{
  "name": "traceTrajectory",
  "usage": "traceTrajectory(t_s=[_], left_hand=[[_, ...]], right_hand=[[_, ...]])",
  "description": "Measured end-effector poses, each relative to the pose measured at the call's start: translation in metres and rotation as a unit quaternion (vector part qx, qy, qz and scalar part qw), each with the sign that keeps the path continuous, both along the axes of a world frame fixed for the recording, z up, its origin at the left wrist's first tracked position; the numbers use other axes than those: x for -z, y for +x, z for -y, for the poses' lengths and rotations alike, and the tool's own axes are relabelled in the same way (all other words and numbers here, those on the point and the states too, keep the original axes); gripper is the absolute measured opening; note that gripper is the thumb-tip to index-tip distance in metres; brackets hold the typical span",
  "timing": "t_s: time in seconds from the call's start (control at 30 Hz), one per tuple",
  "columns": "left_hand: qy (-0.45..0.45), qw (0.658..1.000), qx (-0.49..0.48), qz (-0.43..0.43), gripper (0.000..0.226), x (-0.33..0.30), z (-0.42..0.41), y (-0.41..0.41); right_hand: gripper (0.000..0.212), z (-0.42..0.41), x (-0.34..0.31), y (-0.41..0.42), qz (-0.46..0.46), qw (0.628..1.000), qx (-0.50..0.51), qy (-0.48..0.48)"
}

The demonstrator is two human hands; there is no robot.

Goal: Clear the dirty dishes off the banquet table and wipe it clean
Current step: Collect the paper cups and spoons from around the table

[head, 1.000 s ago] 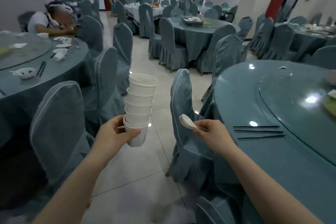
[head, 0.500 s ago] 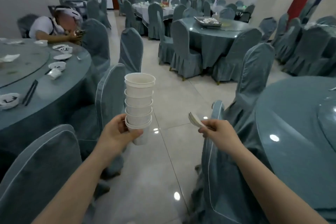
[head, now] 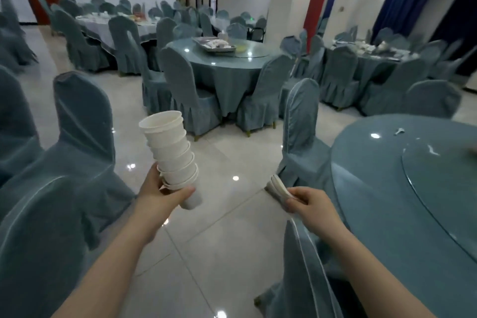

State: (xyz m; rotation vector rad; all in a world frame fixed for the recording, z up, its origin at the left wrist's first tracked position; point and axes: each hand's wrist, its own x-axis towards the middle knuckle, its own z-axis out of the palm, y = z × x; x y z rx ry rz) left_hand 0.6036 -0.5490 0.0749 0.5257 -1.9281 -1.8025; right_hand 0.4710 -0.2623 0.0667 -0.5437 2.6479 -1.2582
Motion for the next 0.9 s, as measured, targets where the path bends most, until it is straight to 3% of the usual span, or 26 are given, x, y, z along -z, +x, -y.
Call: traceTrajectory(t_s=[0.27,0.5,0.67,0.9], left_hand=[[-0.021,0.994,0.107,0.012,0.057,-0.003,0.062,-0.207],[-0.043,0.985,0.156,0.053,0.063,0.011,0.14,-0.35],[-0.041,0.983,0.173,0.042,0.071,0.014,0.21,-0.473],[-0.046,0.967,0.251,0.029,0.059,0.005,0.253,-0.645]], right_hand=[[0.029,0.032,0.0,-0.175,-0.022,0.995,0.099,0.002],[0.015,0.103,0.006,-0.313,-0.003,0.993,0.11,0.031],[0.017,0.165,0.007,-0.41,-0.007,0.989,0.149,0.025],[0.026,0.201,-0.004,-0.523,0.0,0.971,0.239,-0.004]])
